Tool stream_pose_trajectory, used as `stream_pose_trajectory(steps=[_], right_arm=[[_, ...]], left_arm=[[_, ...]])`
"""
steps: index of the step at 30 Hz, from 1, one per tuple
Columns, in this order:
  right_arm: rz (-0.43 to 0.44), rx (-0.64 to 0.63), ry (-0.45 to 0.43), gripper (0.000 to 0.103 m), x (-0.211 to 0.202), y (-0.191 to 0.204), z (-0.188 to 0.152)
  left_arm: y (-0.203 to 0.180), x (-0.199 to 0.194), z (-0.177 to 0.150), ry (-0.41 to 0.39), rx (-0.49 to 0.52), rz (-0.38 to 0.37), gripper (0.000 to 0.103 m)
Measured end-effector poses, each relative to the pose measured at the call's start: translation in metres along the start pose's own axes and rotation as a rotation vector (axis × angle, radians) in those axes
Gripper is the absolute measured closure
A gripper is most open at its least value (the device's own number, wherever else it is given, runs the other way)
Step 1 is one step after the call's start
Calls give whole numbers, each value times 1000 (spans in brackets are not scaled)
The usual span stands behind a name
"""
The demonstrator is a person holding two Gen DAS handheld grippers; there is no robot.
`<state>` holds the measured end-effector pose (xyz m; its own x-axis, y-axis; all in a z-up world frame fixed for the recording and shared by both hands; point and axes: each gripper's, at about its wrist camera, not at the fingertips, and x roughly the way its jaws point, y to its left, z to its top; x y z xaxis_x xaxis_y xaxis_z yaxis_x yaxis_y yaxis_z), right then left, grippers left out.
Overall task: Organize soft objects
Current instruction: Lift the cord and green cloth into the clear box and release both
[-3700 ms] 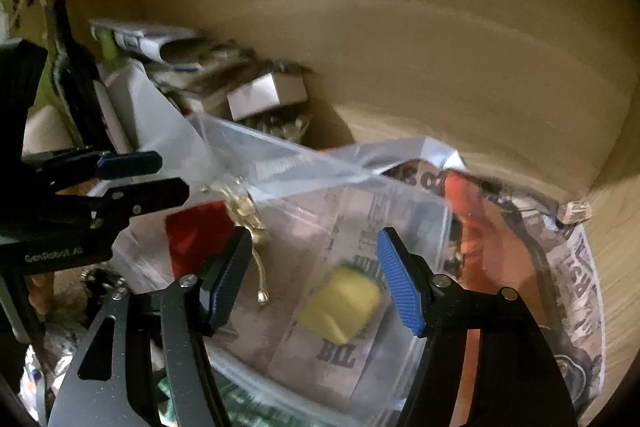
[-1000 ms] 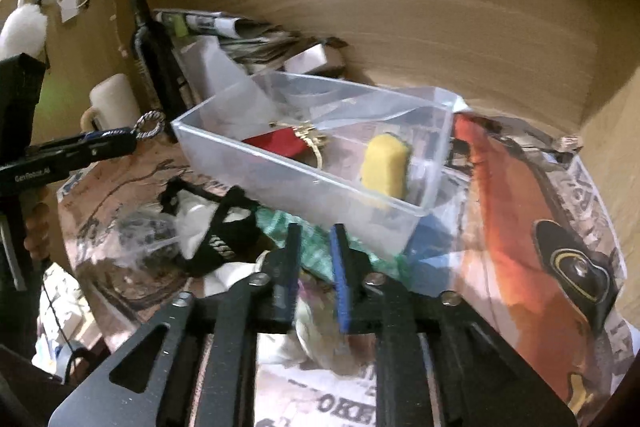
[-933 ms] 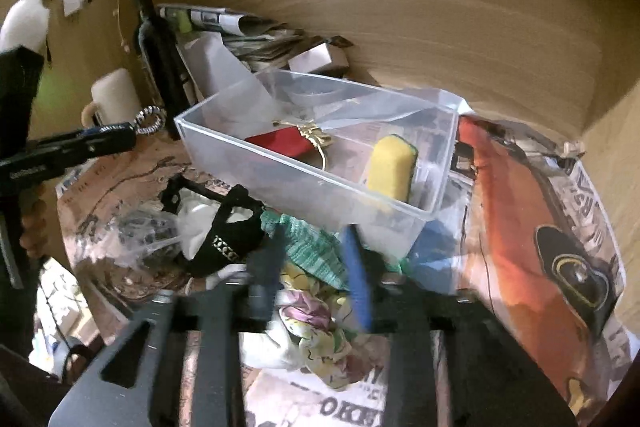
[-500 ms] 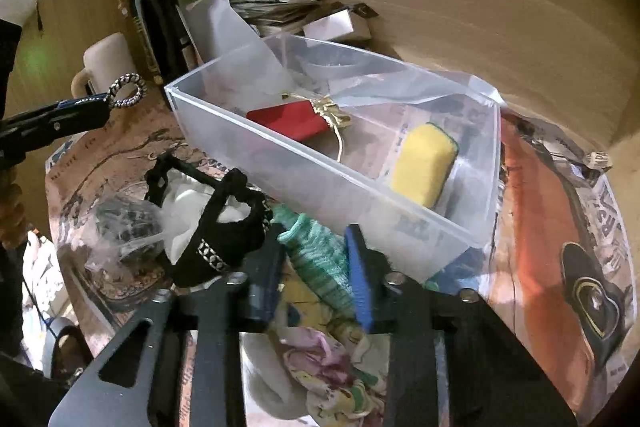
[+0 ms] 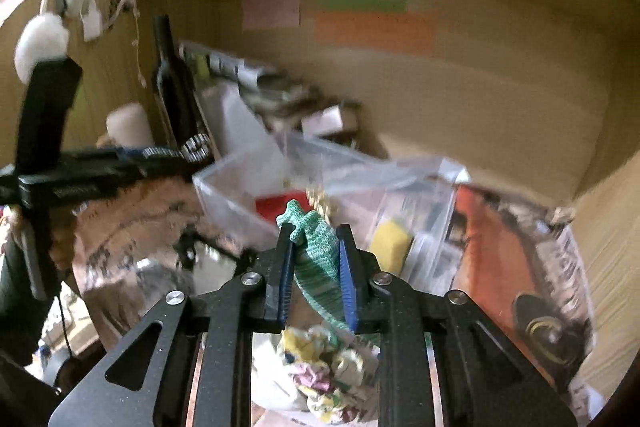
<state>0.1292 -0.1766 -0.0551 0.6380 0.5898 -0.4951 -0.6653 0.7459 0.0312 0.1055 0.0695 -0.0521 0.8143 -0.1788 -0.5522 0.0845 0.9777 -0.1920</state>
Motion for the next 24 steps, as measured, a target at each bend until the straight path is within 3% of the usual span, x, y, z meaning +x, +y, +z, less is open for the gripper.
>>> stream_pose_trajectory(steps=[6, 10, 15, 24], right_arm=[[-22, 0, -87, 84, -5, -1, 23], [-24, 2, -96, 84, 7, -1, 34], [-6, 12, -48, 84, 37, -5, 38], [50, 63, 114, 84, 96, -16, 30]], left_arm=[[-6, 16, 14, 1, 15, 14, 60], [-9, 30, 21, 15, 28, 29, 60], [-11, 57, 26, 64, 36, 43, 60], [-15, 105, 24, 172, 82, 63, 60]])
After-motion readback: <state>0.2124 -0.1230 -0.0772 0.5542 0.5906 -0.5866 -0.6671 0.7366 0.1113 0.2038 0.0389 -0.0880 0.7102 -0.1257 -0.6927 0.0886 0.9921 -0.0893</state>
